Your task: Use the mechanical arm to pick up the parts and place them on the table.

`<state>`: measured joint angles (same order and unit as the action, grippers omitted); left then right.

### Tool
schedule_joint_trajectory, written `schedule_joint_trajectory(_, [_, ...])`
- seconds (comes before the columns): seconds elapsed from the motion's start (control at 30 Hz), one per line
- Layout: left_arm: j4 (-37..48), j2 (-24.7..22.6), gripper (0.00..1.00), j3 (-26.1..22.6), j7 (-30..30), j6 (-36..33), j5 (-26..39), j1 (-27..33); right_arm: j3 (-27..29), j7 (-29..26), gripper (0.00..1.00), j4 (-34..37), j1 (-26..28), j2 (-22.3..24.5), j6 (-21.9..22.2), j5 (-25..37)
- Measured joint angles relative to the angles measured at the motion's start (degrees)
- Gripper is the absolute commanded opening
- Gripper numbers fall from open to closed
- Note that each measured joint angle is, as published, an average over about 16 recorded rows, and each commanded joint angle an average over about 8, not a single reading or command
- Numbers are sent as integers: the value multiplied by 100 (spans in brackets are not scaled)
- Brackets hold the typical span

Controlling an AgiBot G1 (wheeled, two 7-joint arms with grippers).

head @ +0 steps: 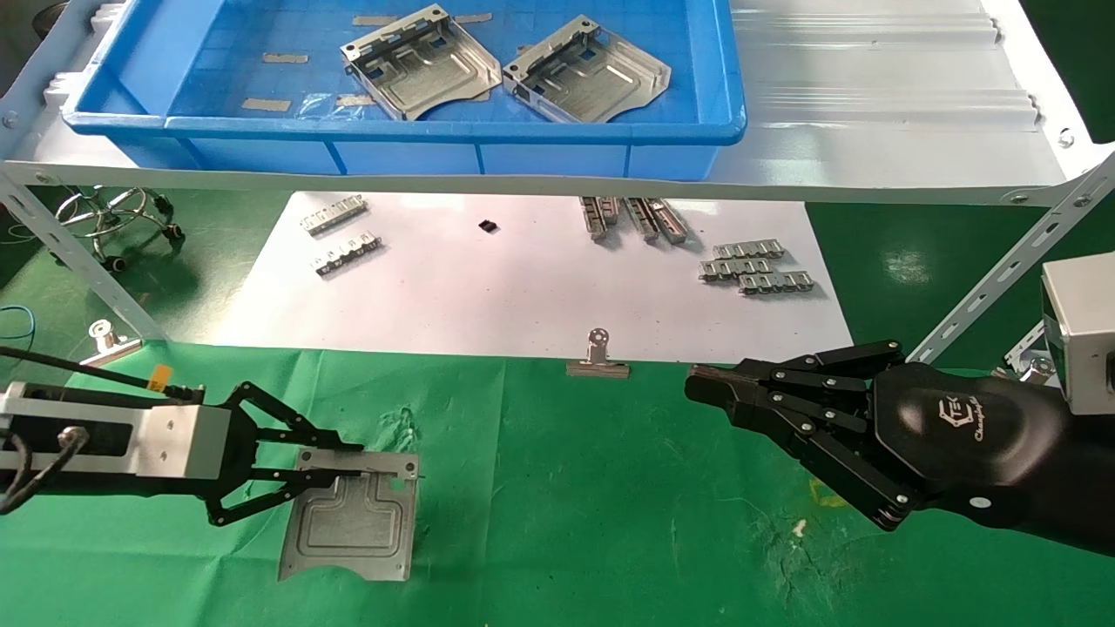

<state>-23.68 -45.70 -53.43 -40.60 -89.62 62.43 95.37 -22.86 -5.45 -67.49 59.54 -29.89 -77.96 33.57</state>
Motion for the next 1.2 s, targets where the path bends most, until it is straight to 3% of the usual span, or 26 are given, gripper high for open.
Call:
schedule_joint_trajectory(0.33, [840,-370,0,-116,-636,107,134,61,0,0,0,0,0,0,0,0])
schedule_joint_trajectory(0.4, [976,-431,7,-125,-742,129,146,64,0,0,0,0,0,0,0,0])
schedule_joint_trajectory(0.6, [1325,-579,79,-136,-1016,182,164,76,0,0,0,0,0,0,0,0])
schedule_joint_trajectory(0.67, [1425,-619,97,-137,-1094,197,167,81,0,0,0,0,0,0,0,0])
schedule_joint_trajectory(0.7, [1472,-636,100,-138,-1132,204,169,85,0,0,0,0,0,0,0,0])
schedule_joint_trajectory(1.2, [1802,-694,100,-16,-1279,11,-68,149,0,0,0,0,0,0,0,0])
